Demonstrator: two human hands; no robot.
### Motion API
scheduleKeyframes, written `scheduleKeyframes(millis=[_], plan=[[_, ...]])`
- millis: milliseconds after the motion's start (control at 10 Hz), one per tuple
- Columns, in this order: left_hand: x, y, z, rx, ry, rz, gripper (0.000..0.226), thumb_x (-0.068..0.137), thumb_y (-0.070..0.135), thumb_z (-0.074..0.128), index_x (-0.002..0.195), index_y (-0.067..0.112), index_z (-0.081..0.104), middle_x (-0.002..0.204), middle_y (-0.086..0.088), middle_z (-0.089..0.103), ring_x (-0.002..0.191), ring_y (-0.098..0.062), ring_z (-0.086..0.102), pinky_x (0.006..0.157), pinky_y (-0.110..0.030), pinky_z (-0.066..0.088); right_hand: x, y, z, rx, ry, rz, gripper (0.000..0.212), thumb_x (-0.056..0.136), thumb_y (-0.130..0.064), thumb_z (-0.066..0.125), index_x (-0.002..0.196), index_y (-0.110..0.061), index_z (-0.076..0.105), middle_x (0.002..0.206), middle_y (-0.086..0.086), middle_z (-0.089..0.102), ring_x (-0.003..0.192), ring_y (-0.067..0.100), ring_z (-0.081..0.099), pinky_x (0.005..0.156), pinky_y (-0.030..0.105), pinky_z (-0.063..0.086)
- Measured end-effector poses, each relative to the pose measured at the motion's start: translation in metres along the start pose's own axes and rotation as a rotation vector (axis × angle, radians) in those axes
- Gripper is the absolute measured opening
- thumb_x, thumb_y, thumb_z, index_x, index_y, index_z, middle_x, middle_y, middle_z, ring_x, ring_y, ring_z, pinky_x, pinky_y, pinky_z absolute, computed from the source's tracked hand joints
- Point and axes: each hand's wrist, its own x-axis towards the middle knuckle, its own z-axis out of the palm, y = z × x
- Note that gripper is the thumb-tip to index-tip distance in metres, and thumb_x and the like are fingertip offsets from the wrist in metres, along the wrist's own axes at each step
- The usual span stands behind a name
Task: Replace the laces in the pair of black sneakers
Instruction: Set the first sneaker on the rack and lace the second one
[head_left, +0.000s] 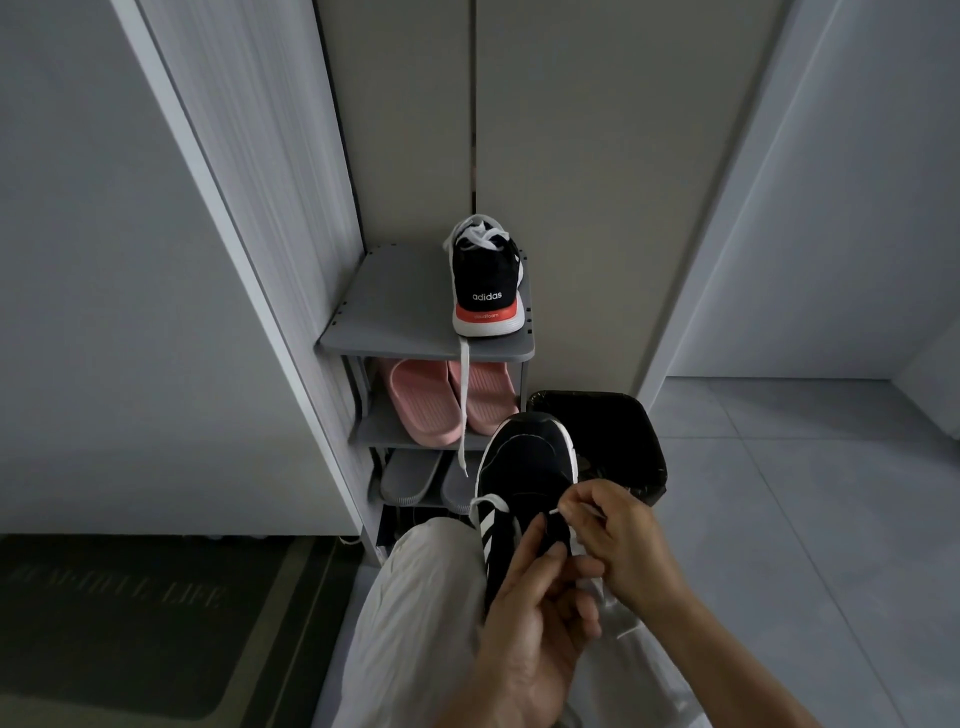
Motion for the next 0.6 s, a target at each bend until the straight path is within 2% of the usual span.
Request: scheduleKeyframes(millis=[100,200,300,400,500,600], plan=[[0.001,-0.001,0.001,-0.028,-0.02,0.029,0.041,0.083,0.014,0.051,0.123,0.021,0.052,0.066,-0.015,0.063,0.038,-0.016,0.049,0.036,-0.022,0.041,0.001,-0.001,0.002,-0.113,0.048,-0.093,0.023,0.09,-0.013,0.057,0.074,-0.03,0.053,0.084,-0.013,0.055,0.083,0.006,0.055,0.069,0.01,0.042],[0.002,-0.002,-0.002,0.019,-0.021,0.051,0.035,0.09,0.011,0.045,0.123,0.021,0.051,0.064,-0.016,0.061,0.037,-0.018,0.049,0.035,-0.022,0.041,0.002,-0.002,0.004,-0.262,0.047,-0.197,0.018,0.09,-0.02,0.049,0.079,-0.012,0.062,0.081,-0.006,0.055,0.066,0.007,0.051,0.057,0.009,0.037],[0.001,-0.003,-0.004,0.11,-0.013,0.064,0.034,0.094,0.01,0.043,0.123,0.025,0.049,0.066,-0.017,0.062,0.037,-0.019,0.05,0.037,-0.022,0.041,0.008,-0.006,-0.003,-0.413,-0.005,-0.242,0.032,0.087,-0.022,0.038,0.083,-0.003,0.063,0.086,0.009,0.06,0.076,0.015,0.052,0.063,0.013,0.031],[0.0,-0.005,-0.006,0.269,0.01,0.098,0.037,0.095,0.008,0.044,0.12,0.035,0.045,0.075,-0.017,0.068,0.041,-0.019,0.053,0.039,-0.023,0.042,0.014,-0.008,-0.007,-0.408,-0.146,-0.298,0.022,0.095,-0.013,0.043,0.092,-0.001,0.061,0.095,0.013,0.059,0.09,0.024,0.053,0.073,0.023,0.034],[-0.001,-0.005,-0.008,0.45,0.029,0.137,0.038,0.096,0.01,0.044,0.119,0.04,0.043,0.082,-0.014,0.071,0.044,-0.021,0.055,0.042,-0.024,0.044,0.017,-0.013,-0.012,-0.391,-0.19,-0.232,0.018,0.094,-0.015,0.046,0.092,-0.007,0.062,0.092,0.004,0.056,0.087,0.017,0.052,0.076,0.023,0.039],[0.0,0.001,-0.011,0.569,0.055,0.212,0.03,0.098,0.008,0.038,0.114,0.032,0.048,0.074,-0.012,0.07,0.04,-0.021,0.052,0.04,-0.023,0.043,0.013,-0.014,-0.01,-0.213,-0.176,-0.07,0.009,0.091,-0.018,0.057,0.084,-0.017,0.063,0.082,-0.009,0.059,0.075,0.003,0.057,0.067,0.01,0.044]])
